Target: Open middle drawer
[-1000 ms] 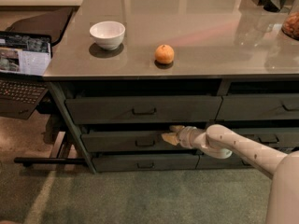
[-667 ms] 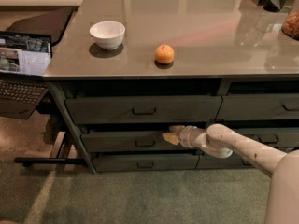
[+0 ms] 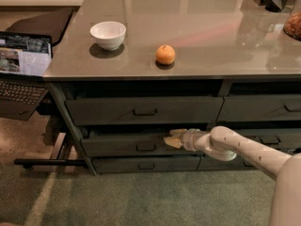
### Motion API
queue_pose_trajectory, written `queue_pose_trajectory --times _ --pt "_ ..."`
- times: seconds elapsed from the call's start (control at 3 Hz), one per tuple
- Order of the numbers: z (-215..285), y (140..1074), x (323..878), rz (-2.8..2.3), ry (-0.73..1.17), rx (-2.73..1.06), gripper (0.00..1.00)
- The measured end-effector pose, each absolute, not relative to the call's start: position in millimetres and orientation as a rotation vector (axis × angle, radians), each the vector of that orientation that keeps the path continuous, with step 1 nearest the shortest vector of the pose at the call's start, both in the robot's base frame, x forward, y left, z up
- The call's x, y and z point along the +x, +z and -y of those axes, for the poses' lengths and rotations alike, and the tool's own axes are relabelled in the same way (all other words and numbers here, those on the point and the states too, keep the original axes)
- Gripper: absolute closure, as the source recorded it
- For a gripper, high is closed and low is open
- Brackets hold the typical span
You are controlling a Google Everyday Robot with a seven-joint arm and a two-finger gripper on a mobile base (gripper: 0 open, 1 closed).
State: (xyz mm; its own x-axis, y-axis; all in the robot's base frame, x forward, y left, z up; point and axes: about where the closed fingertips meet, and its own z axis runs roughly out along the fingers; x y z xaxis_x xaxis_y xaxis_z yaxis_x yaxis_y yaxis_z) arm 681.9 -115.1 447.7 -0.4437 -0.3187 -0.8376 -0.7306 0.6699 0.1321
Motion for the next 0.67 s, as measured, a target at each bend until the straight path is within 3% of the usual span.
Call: queue_pose_trajectory --times 0.67 --pt "118.8 446.2 672.4 -2.057 0.628 -0.803 0.68"
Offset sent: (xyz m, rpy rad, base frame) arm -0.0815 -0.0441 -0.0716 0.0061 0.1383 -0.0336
